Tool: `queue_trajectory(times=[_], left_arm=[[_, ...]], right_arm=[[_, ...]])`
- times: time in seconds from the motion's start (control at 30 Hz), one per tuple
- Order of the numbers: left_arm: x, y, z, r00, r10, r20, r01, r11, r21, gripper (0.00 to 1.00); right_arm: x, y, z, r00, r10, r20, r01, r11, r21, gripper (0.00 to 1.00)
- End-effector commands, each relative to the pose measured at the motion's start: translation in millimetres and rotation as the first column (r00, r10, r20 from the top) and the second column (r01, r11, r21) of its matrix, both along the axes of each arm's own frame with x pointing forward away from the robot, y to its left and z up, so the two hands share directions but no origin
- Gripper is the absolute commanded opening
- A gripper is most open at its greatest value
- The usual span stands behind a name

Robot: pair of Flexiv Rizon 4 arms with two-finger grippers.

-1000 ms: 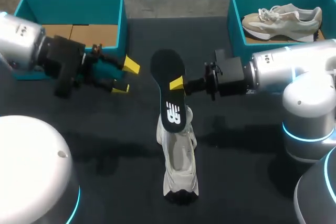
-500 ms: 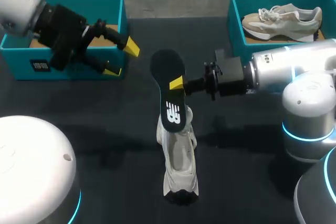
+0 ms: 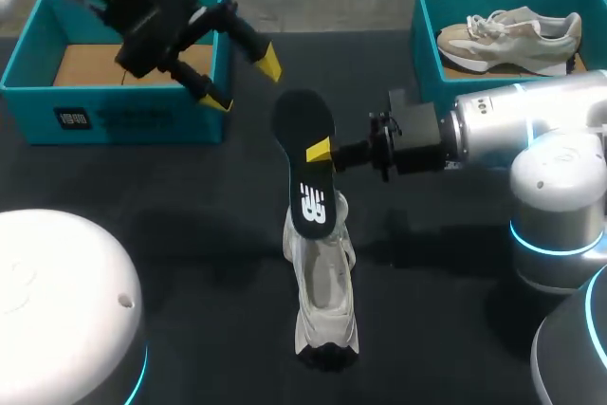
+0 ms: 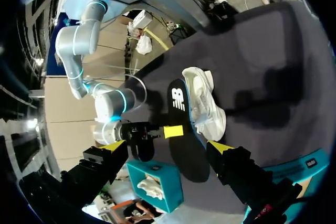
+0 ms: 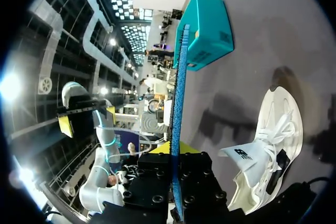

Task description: Take the shoe out of the shoebox, open the shoe tongue, remove and reinsert the insole, then place the shoe into the shoebox

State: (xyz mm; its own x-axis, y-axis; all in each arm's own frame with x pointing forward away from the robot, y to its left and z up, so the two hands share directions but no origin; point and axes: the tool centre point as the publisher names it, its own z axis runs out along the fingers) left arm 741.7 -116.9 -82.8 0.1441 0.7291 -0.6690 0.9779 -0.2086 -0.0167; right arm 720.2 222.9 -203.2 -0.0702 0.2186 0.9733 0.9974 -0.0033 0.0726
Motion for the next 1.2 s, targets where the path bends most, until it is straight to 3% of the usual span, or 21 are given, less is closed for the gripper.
queue_trajectory(times=[0.03, 0.47, 0.6, 0.93, 1.2], left_arm=[[17.2, -10, 2, 0.997, -0.060, -0.051, 0.070, 0.969, 0.236, 1.00], [41.4, -21, 8, 0.985, -0.087, -0.148, 0.143, 0.891, 0.431, 1.00], [46.4, -26, 11, 0.990, -0.103, -0.099, 0.140, 0.832, 0.536, 1.00], [50.6, -39, 6, 0.991, -0.078, -0.113, 0.132, 0.768, 0.627, 1.00], [49.9, -41, 6, 0.992, -0.065, -0.108, 0.120, 0.753, 0.647, 1.00]], right_arm=[[-0.5, 1, 0, 1.000, -0.001, 0.001, 0.001, 1.000, -0.002, 0.00], [-0.5, 1, 0, 1.000, -0.001, 0.001, 0.001, 1.000, -0.002, 0.00], [-0.5, 1, 0, 1.000, -0.001, 0.001, 0.001, 1.000, -0.002, 0.00], [-0.5, 1, 0, 1.000, -0.001, 0.001, 0.001, 1.000, -0.002, 0.00], [-0.5, 1, 0, 1.000, -0.001, 0.001, 0.001, 1.000, -0.002, 0.00]])
